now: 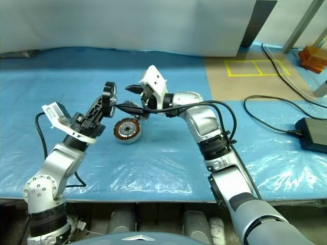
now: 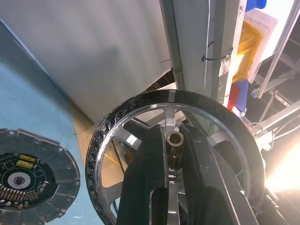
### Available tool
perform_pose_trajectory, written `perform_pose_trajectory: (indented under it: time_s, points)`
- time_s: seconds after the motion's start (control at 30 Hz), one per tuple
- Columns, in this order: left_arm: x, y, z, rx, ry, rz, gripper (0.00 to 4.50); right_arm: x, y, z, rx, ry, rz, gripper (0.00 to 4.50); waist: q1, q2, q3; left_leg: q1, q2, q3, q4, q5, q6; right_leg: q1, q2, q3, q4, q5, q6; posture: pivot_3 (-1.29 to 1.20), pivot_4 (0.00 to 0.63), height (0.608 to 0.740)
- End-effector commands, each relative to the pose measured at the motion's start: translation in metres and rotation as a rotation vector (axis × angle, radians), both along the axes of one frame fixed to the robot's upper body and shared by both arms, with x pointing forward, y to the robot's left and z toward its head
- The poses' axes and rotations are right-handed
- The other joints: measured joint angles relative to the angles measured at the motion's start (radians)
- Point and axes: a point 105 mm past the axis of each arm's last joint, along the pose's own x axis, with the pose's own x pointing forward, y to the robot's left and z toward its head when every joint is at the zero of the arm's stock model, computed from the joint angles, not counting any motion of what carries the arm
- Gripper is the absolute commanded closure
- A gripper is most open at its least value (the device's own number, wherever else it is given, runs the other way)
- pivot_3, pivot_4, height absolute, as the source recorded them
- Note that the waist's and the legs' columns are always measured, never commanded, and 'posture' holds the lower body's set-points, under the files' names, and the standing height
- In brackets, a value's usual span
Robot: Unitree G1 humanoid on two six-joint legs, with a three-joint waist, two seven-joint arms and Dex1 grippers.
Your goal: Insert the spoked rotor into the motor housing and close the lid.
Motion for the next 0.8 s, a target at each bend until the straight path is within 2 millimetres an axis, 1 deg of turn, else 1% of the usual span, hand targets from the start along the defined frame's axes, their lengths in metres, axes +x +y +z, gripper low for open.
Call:
perform_pose_trajectory:
  time_s: [0.03, 0.07, 0.23, 0.3, 0.43, 0.57, 0.6, 0.63, 0.67, 0.73, 0.8]
  points:
    - [-0.004, -0.011, 0.01, 0.004, -0.049, -0.05, 4.39, -0.01, 0.007, 0.027, 0.067, -0.069, 0.046, 1.55, 0.0, 0.0, 0.0, 0.0, 0.0, 0.0, 0.0, 0.0, 0.0, 0.0, 0.0, 0.0, 0.0, 0.0, 0.0, 0.0, 0.15, 0.74]
    - [-0.004, -0.012, 0.009, 0.005, -0.047, -0.056, 4.39, -0.01, 0.007, 0.028, 0.069, -0.067, 0.046, 1.82, 0.0, 0.0, 0.0, 0.0, 0.0, 0.0, 0.0, 0.0, 0.0, 0.0, 0.0, 0.0, 0.0, 0.0, 0.0, 0.0, 0.15, 0.74]
    - [-0.004, -0.016, 0.006, 0.003, -0.037, -0.065, 4.39, -0.008, 0.007, 0.028, 0.073, -0.055, 0.035, 3.63, 0.0, 0.0, 0.0, 0.0, 0.0, 0.0, 0.0, 0.0, 0.0, 0.0, 0.0, 0.0, 0.0, 0.0, 0.0, 0.0, 0.15, 0.74]
    - [-0.003, -0.017, 0.004, 0.001, -0.033, -0.065, 4.39, -0.008, 0.007, 0.028, 0.071, -0.052, 0.034, 4.26, 0.0, 0.0, 0.0, 0.0, 0.0, 0.0, 0.0, 0.0, 0.0, 0.0, 0.0, 0.0, 0.0, 0.0, 0.0, 0.0, 0.15, 0.74]
    - [-0.002, -0.015, 0.004, 0.006, -0.03, -0.053, 4.39, -0.007, 0.007, 0.029, 0.069, -0.047, 0.028, 4.26, 0.0, 0.0, 0.0, 0.0, 0.0, 0.0, 0.001, 0.0, 0.0, 0.0, 0.0, 0.0, 0.0, 0.0, 0.0, 0.0, 0.15, 0.74]
    - [0.001, -0.006, 0.012, 0.007, -0.057, -0.019, 4.39, -0.007, 0.002, 0.028, 0.068, -0.027, 0.036, 4.26, 0.001, 0.0, 0.0, 0.0, 0.0, 0.0, 0.001, 0.0, 0.0, 0.0, 0.0, 0.0, 0.001, 0.0, 0.0, 0.0, 0.15, 0.74]
    - [0.001, -0.006, 0.016, 0.003, -0.07, -0.016, 4.39, -0.008, 0.0, 0.029, 0.071, -0.02, 0.045, 3.86, 0.001, 0.0, 0.0, 0.0, 0.0, 0.0, 0.001, 0.0, 0.0, 0.0, 0.0, 0.0, 0.001, 0.0, 0.001, 0.0, 0.15, 0.74]
    - [0.001, -0.005, 0.019, 0.0, -0.081, -0.014, 4.39, -0.009, -0.001, 0.03, 0.076, -0.017, 0.053, 3.68, 0.001, 0.0, 0.0, 0.0, 0.0, 0.0, 0.001, 0.0, 0.0, 0.0, 0.0, 0.0, 0.001, 0.0, 0.001, 0.0, 0.15, 0.74]
    - [0.001, -0.006, 0.022, -0.002, -0.088, -0.015, 4.39, -0.011, -0.003, 0.031, 0.081, -0.013, 0.062, 3.3, 0.001, 0.0, 0.0, 0.0, 0.0, 0.0, 0.001, 0.0, 0.0, 0.0, 0.0, 0.0, 0.001, 0.0, 0.001, 0.0, 0.15, 0.74]
    - [0.0, -0.007, 0.023, -0.002, -0.093, -0.016, 4.39, -0.014, -0.004, 0.033, 0.085, 0.0, 0.083, 2.71, 0.001, 0.0, 0.0, 0.0, -0.001, 0.0, 0.001, 0.0, 0.0, 0.0, 0.0, 0.0, 0.001, 0.001, 0.001, 0.0, 0.15, 0.74]
    - [-0.001, -0.009, 0.022, 0.0, -0.091, -0.019, 4.39, -0.018, -0.004, 0.033, 0.081, 0.021, 0.106, 1.96, 0.002, 0.0, 0.0, 0.0, -0.001, 0.0, 0.001, 0.0, 0.0, 0.0, 0.0, 0.0, 0.001, 0.001, 0.001, 0.0, 0.15, 0.74]
